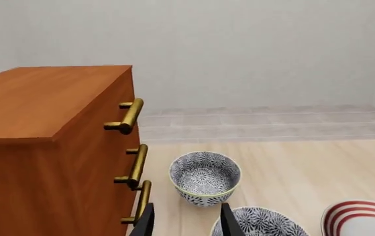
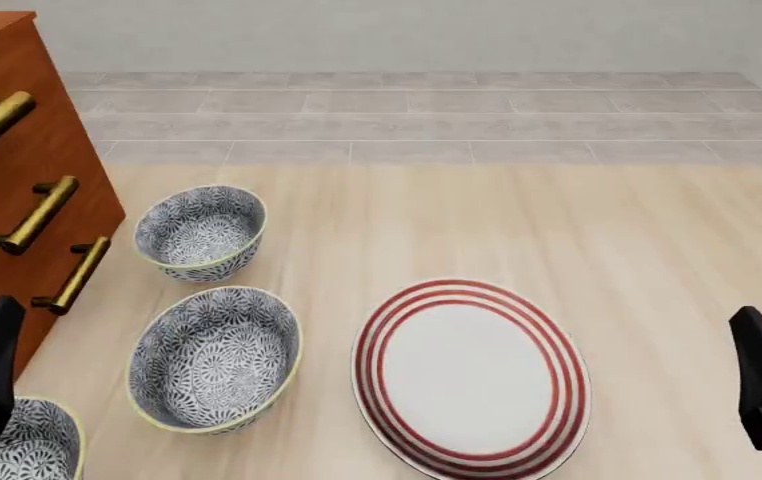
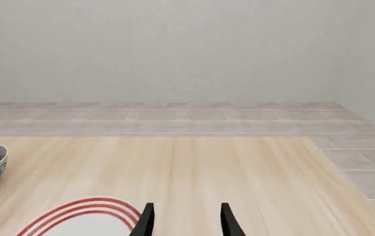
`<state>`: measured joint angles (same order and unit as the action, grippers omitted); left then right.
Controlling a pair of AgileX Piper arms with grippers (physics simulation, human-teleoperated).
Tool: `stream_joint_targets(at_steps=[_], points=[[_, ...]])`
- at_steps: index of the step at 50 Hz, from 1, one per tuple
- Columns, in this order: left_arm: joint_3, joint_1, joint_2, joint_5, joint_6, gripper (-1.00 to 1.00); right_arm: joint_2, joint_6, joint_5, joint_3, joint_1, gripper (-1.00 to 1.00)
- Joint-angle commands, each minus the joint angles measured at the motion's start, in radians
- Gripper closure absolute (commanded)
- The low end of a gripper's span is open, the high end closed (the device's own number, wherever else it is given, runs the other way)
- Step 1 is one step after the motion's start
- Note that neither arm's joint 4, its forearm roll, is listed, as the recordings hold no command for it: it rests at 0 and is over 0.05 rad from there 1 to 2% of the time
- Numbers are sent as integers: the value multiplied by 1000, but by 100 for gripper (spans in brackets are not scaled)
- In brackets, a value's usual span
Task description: Put the bowl at the front on the plate.
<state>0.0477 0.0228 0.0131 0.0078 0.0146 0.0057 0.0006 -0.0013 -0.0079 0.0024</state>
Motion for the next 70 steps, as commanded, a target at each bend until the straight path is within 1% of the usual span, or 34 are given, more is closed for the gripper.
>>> stream_joint_targets(at_steps=[1, 7, 11, 12, 13, 15, 16, 18, 21, 22, 23, 27, 29, 30, 35, 36, 37, 38, 39, 40, 41, 42, 44, 46, 47, 49, 50, 52, 59, 61, 65, 67, 68, 70], points=[[11, 13, 9, -6, 2, -100, -4, 5, -4, 4, 0, -100], [42, 16, 20, 12, -1, -100, -3, 6, -4, 5, 1, -100], [101, 39, 32, 48, 16, -100, -4, 5, -5, 5, 0, -100], [102, 39, 32, 48, 16, -100, -4, 5, -5, 5, 0, -100], [123, 47, 95, 41, 19, -100, -4, 5, -5, 5, 0, -100], [148, 53, 110, 49, 25, -100, -4, 5, -5, 5, 0, -100], [181, 50, 166, 53, 40, -100, -4, 5, -4, 3, 0, -100], [201, 57, 168, 65, 55, -100, -4, 4, -4, 3, -1, -100], [249, 54, 210, 80, 78, -100, -4, 4, -5, 4, -1, -100], [288, 55, 240, 90, 87, -100, -4, 5, -6, 5, -1, -100], [303, 58, 247, 94, 95, -100, -4, 4, -5, 5, -1, -100], [374, 71, 302, 121, 101, -100, -4, 0, -5, 5, 2, -100], [404, 86, 347, 132, 121, -100, -4, 0, -5, 5, 2, -100], [414, 89, 347, 140, 121, -100, -4, 0, -5, 6, 2, -100], [480, 104, 374, 230, 85, -100, -4, 0, -5, 6, 1, -100], [506, 120, 371, 283, 81, -100, -4, -2, -5, 6, 1, -100], [549, 181, 338, 401, 88, -100, -4, -3, -4, 5, 2, -100], [554, 198, 334, 435, 82, -100, -4, -2, -4, 5, 2, -100], [554, 198, 333, 436, 82, -100, -4, -2, -4, 5, 2, -100], [546, 200, 326, 465, 113, -100, -4, -5, -4, 5, 3, -100], [546, 200, 326, 465, 113, -100, -4, -5, -4, 5, 3, -100], [542, 219, 312, 483, 114, -100, -3, -7, -3, 4, 3, -100], [538, 231, 305, 511, 86, -100, -3, -8, -3, 4, 2, -100], [522, 239, 289, 539, 81, -100, -4, -5, -2, 4, 0, -100], [520, 252, 282, 553, 85, -100, -4, -3, -1, 3, -1, -100], [507, 290, 262, 608, 60, -100, -4, -3, -2, 5, -3, -100], [504, 302, 253, 623, 56, -100, -4, -3, -2, 4, -2, -100], [495, 318, 217, 661, 70, -100, -4, -1, -2, 4, -4, -100], [490, 307, 178, 743, 69, -100, -4, 1, -2, 4, -4, -100], [487, 307, 170, 760, 49, -100, -4, 0, -3, 4, -5, -100], [470, 300, 145, 787, 43, -100, -4, 1, -1, 3, -7, -100], [425, 293, 110, 817, 40, -100, -3, 2, -1, 5, -10, -100], [401, 286, 60, 900, 5, -100, -2, 2, 2, 6, -8, -100], [402, 258, 41, 931, 1, -100, -2, 3, 3, 6, -6, -100]])
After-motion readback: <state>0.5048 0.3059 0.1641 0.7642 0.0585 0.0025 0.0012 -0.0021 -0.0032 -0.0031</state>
